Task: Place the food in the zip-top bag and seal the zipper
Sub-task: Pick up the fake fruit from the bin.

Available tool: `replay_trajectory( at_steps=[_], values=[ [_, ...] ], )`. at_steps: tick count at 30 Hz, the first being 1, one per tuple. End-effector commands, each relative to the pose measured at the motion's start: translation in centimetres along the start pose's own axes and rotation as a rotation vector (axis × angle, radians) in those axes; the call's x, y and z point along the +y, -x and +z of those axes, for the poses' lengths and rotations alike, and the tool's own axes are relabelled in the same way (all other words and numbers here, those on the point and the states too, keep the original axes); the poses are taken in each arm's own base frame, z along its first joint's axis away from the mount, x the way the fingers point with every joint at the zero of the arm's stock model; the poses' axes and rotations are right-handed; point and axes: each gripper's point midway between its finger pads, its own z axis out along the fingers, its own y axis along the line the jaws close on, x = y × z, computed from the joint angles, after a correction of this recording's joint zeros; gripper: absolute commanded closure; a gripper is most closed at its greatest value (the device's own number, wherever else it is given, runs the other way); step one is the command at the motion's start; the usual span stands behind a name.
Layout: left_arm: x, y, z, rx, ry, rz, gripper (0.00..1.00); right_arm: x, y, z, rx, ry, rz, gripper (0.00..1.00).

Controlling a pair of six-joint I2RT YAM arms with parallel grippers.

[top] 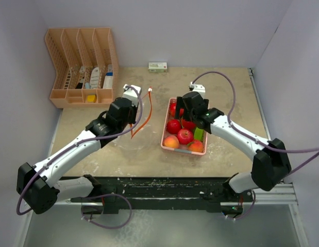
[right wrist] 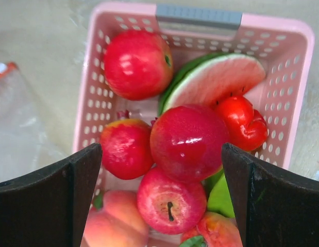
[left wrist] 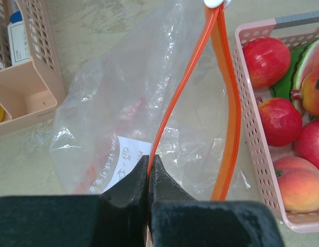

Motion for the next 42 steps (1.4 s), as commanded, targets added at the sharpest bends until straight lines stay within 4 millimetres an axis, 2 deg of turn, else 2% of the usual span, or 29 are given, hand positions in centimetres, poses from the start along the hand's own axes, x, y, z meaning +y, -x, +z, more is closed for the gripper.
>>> replay_trajectory(
  at_steps=[1,7,14,22,27,30,33,36,40,42],
  values=[
    [-0.3,1.9,-0.7,-0.075,-0.025,-0.034,1.00,-1.1,-1.5,1.3,0.054,-0.065,-0.006,0.01],
    [-0.2,2.0,-1.0,-0.080,-0.029,-0.033,1.00,-2.2,-4.1,2.9,0.129,-0.129,-0.024,0.01],
    [-0.2,1.8,-1.1,-0.078,-0.033,-0.032,1.00,-2.9,-5.9,4.4,0.167,-0.160,-0.021,0.00],
    [-0.1,1.5,-1.1,-0.077,-0.031,-0.033,1.00,-3.4,-6.9,5.4,0.178,-0.175,-0.017,0.01],
    [-0.2,1.4,-1.1,-0.074,-0.036,-0.035,1.00,-3.7,-6.3,5.4,0.143,-0.185,-0.011,0.16],
    [-0.3,1.4,-1.1,-0.073,-0.036,-0.033,1.00,-3.6,-5.7,5.1,0.126,-0.176,-0.013,0.29],
    [-0.3,1.3,-0.9,-0.070,-0.033,-0.031,1.00,-3.5,-5.1,4.2,0.117,-0.161,-0.005,0.40],
    [-0.3,1.1,-0.8,-0.065,-0.034,-0.029,1.00,-3.3,-3.3,2.5,0.078,-0.130,-0.030,0.42],
    [-0.4,1.3,-0.7,-0.066,-0.037,-0.030,1.00,1.3,-0.1,-1.7,-0.016,0.135,-0.073,0.41],
    [-0.4,1.5,-0.8,-0.069,-0.037,-0.031,1.00,4.9,1.9,-4.9,-0.100,0.320,-0.088,0.41]
  ],
)
